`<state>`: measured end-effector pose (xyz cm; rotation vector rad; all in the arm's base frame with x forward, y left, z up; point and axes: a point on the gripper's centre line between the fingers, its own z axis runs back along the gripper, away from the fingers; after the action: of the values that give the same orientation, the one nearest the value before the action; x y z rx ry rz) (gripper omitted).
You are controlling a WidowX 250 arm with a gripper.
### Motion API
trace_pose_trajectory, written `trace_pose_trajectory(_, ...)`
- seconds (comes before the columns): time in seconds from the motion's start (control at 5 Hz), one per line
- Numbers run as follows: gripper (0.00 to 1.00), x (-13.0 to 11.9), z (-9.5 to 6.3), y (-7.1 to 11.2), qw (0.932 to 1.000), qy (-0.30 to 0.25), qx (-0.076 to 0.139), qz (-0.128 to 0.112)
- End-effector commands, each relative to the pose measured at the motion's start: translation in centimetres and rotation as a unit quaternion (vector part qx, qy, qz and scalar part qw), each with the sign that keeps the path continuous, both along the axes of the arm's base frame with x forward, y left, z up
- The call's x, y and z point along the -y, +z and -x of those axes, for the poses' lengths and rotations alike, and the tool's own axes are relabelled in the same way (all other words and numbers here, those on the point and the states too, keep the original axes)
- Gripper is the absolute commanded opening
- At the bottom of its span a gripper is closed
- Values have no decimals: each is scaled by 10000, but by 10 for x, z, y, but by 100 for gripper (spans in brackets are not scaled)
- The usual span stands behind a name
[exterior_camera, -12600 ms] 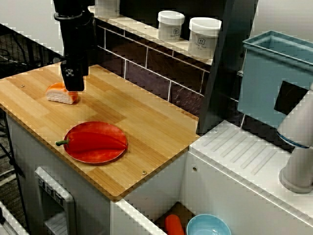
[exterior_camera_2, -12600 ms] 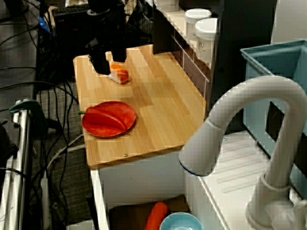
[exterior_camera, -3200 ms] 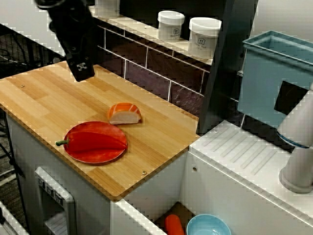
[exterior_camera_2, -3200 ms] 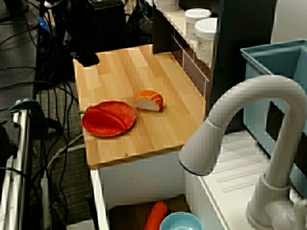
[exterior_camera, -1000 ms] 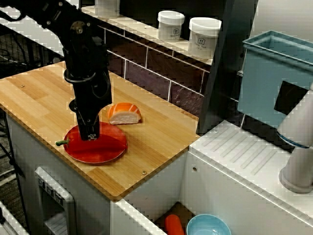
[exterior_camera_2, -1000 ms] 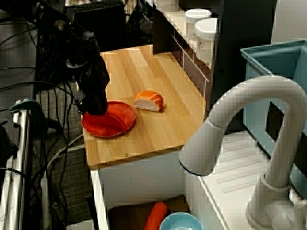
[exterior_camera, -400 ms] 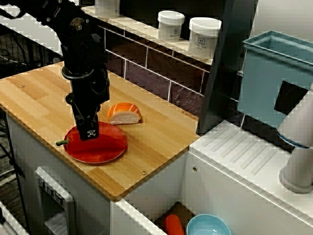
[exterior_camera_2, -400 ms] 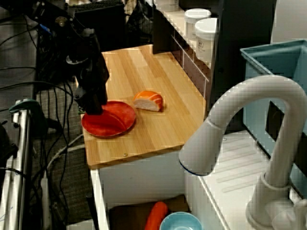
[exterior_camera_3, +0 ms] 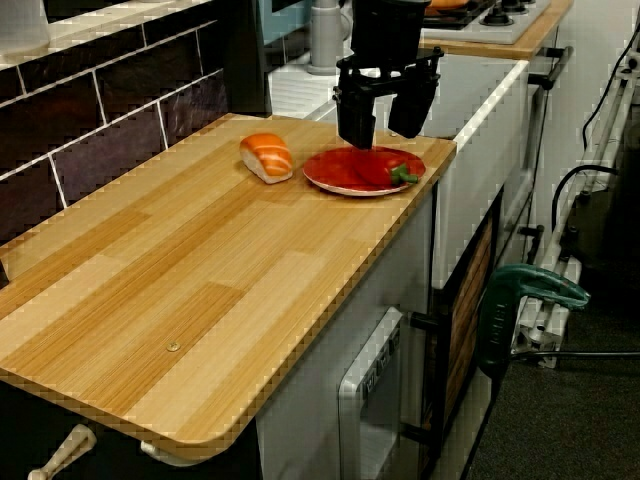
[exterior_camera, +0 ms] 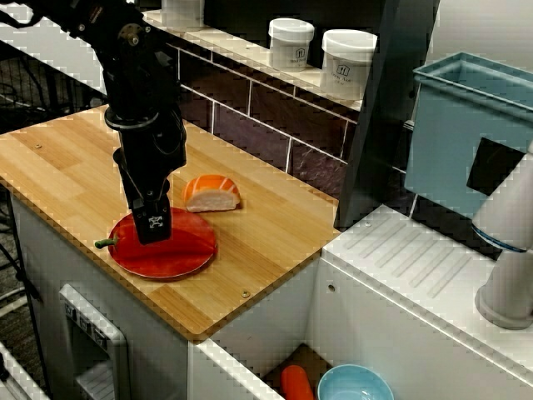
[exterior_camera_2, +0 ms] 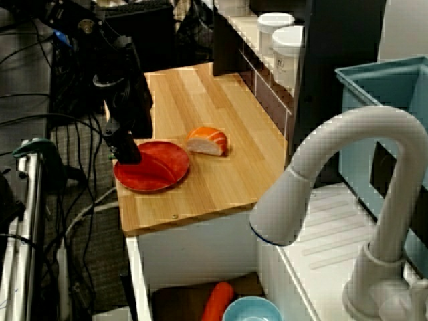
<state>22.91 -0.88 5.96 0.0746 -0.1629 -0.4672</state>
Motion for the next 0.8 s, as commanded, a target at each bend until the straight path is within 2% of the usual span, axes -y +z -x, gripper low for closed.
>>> trace_pose_trajectory(0.0,100,4,-6,-4,9999,-27,145,-74)
trace_pose_trajectory(0.6,100,2,-7,-27,9997,-4,-82,-232)
